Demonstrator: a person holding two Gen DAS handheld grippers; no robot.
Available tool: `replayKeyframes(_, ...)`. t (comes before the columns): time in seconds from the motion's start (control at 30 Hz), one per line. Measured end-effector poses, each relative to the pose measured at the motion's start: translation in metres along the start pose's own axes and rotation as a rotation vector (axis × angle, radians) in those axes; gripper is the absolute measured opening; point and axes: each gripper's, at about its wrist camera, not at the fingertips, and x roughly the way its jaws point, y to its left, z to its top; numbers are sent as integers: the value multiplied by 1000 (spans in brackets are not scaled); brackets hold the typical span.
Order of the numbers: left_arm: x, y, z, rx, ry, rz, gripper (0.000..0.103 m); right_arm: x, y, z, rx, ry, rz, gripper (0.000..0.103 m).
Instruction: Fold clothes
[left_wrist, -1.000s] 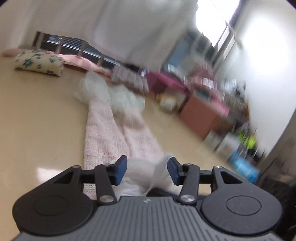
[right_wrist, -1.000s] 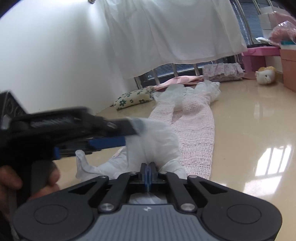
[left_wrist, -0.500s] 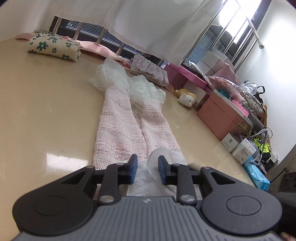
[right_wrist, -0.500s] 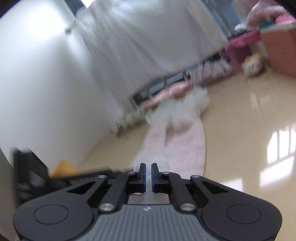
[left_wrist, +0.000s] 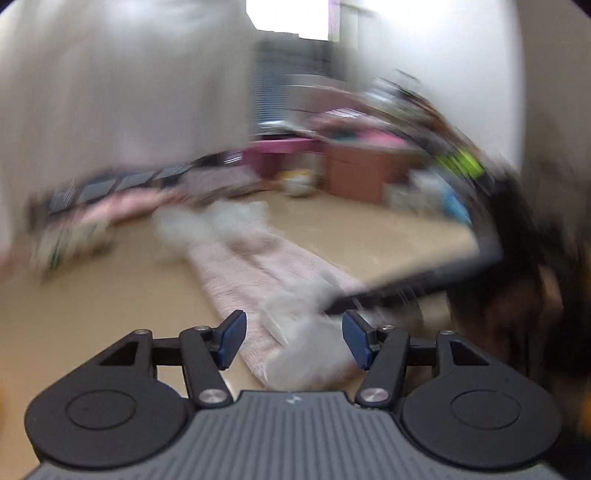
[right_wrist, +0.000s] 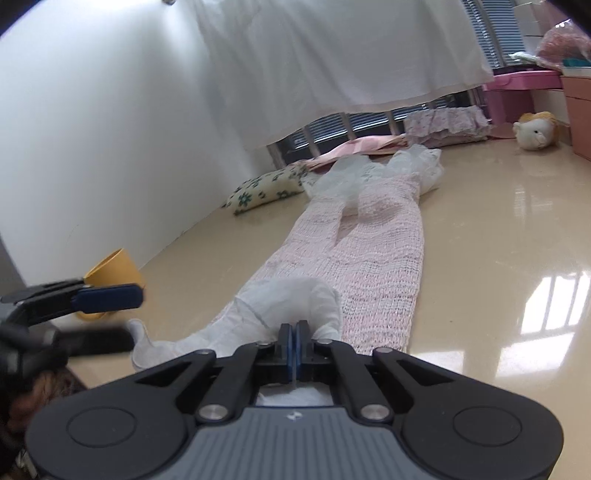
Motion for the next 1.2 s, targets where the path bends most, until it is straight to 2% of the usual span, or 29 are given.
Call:
replayKeyframes(0.1,0,-46,-20,357,-7,6,75,-7,-1,2,-19,43,19,0)
replayKeyframes(0.13,4,-58,-27,449,-21,25,83,-9,-1,3,-20,57,25,0)
replayKeyframes(0.17,7,-68,-35,537,-35,47,85,-12,-3,4,-6,73,32,0)
replayKeyframes(0.33,29,-103,-80,1037,-168,164,86,-26,-6,3,7,133,76,0)
replayKeyframes(0.4,36,-108,-89,1148,-182,127,86,-29,-10,3,15,155,98,0)
replayKeyframes(0.43,39,-109,-87,1160,-159,95,80,-30,-11,4,20,165,105,0)
replayKeyframes(0.47,42,-110,-83,1156,-132,60,66,-31,-11,4,15,172,109,0)
replayKeyframes(0.53,46,-108,-66,1081,-76,-11,58,-32,-8,5,-2,180,107,0)
replayKeyframes(0.6,47,-102,-50,1002,-64,-59,52,-33,-5,5,-22,181,99,0)
replayKeyframes(0.67,50,-94,-33,907,7,-150,34,-33,-4,7,-36,180,93,0)
replayKeyframes(0.73,55,-82,-16,805,42,-218,29,-41,2,8,-110,161,84,2)
replayKeyframes(0.77,56,-74,-9,757,58,-255,27,-46,6,8,-161,148,81,10)
replayKeyframes(0.8,58,-67,-3,709,74,-291,27,-53,11,8,-218,132,80,29)
replayKeyframes(0.83,60,-60,4,661,91,-328,27,-64,15,7,-295,101,88,42)
replayKeyframes(0.87,61,-53,9,616,106,-363,27,-77,19,6,-376,57,106,63)
replayKeyframes(0.9,61,-45,13,578,120,-393,27,-92,22,3,-457,3,137,74)
replayKeyframes(0.93,64,-38,17,538,135,-422,27,-105,22,0,-535,-48,175,77)
replayKeyframes(0.97,67,-30,19,502,149,-450,27,-116,23,-5,-614,-88,202,78)
replayKeyframes(1.03,71,-19,24,445,173,-497,27,-121,28,-17,-791,-101,202,77)
replayKeyframes(1.13,74,-6,31,383,201,-548,27,-98,33,-41,-1056,-18,169,75)
replayKeyframes(1.17,75,-4,31,366,209,-560,27,-88,32,-47,-1125,0,158,67)
replayKeyframes(1.2,74,-4,30,349,216,-571,27,-78,32,-52,-1179,16,150,52)
